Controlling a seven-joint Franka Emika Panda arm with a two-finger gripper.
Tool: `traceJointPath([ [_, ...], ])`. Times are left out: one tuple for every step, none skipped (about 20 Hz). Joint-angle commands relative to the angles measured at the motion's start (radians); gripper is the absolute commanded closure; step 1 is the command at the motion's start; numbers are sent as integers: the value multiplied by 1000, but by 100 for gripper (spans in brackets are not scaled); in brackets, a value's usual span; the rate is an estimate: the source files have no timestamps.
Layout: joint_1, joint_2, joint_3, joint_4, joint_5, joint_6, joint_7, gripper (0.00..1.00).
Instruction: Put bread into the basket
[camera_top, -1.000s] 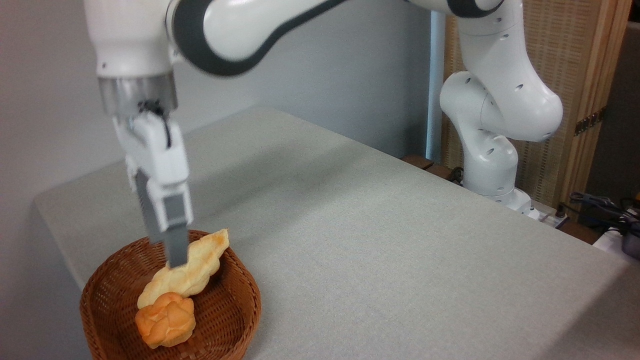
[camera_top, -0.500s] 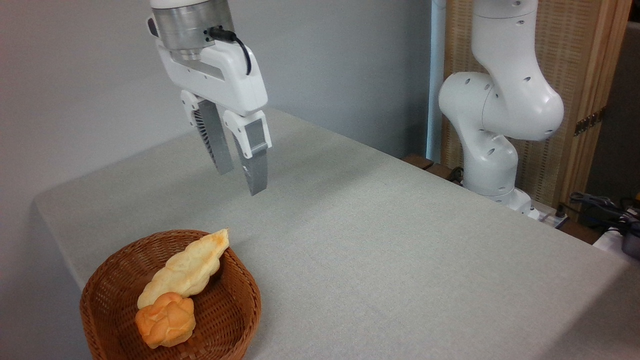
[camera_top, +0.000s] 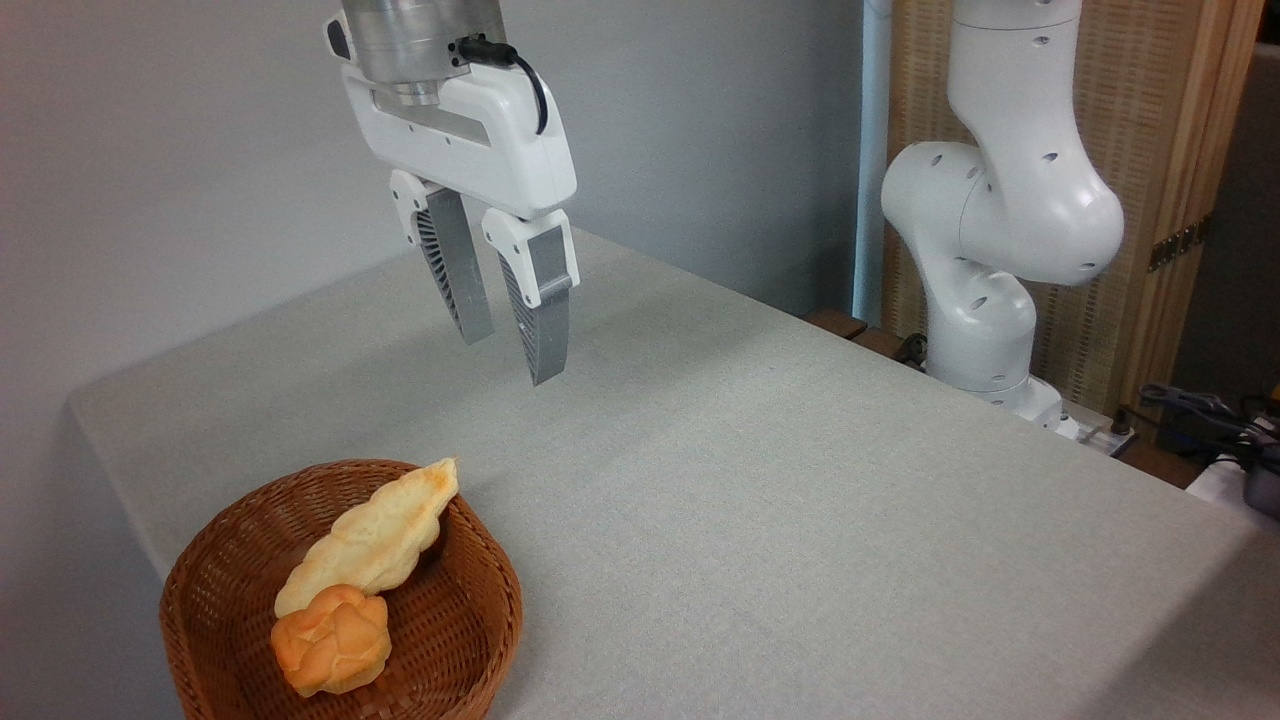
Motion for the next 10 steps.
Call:
traceJointPath([
  [-28, -17, 21, -19, -20, -11, 13, 0],
  [-36, -17, 22, -19, -18, -26, 13, 0],
  [-41, -17, 22, -19, -18, -40, 15, 0],
  [-42, -17, 22, -19, -18, -46, 15, 0],
  [-42, -17, 22, -19, -18, -47, 16, 0],
  [-42, -17, 22, -19, -18, -46, 16, 0],
  [-42, -17, 22, -19, -18, -41, 18, 0],
  [-42, -17, 22, -19, -18, -34, 19, 0],
  [-42, -17, 24, -19, -18, -29, 21, 0],
  [-42, -17, 27, -19, -17, -18, 21, 0],
])
